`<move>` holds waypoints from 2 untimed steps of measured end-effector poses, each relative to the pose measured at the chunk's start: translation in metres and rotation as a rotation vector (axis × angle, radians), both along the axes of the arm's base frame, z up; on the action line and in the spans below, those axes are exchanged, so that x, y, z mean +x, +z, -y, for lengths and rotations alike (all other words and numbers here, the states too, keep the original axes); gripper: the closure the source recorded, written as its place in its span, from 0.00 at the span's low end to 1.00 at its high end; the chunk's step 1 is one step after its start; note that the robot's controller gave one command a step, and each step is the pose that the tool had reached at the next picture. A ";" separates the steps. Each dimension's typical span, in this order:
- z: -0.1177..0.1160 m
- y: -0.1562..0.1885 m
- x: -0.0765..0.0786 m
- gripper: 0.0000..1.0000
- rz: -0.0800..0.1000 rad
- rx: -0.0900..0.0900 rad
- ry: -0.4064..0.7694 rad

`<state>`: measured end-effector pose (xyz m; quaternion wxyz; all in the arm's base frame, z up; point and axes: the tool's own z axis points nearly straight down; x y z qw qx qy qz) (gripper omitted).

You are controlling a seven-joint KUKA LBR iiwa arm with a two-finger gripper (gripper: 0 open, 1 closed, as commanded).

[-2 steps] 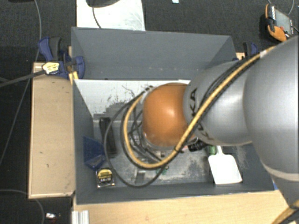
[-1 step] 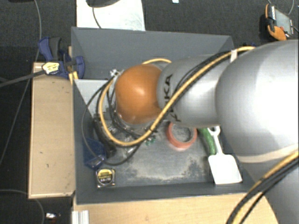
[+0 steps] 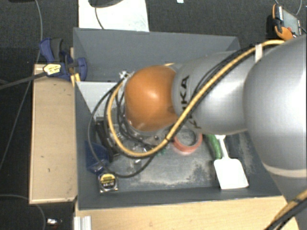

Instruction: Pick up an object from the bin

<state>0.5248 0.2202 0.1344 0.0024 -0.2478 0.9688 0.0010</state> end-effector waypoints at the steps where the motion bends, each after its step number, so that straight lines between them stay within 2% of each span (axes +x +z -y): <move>1: -0.021 -0.033 0.067 0.00 0.018 0.001 0.572; 2: -0.026 -0.064 0.068 0.00 0.005 -0.003 0.543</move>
Offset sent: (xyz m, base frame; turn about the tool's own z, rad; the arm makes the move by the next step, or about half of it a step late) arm 0.0670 0.0277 -0.0644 -0.5489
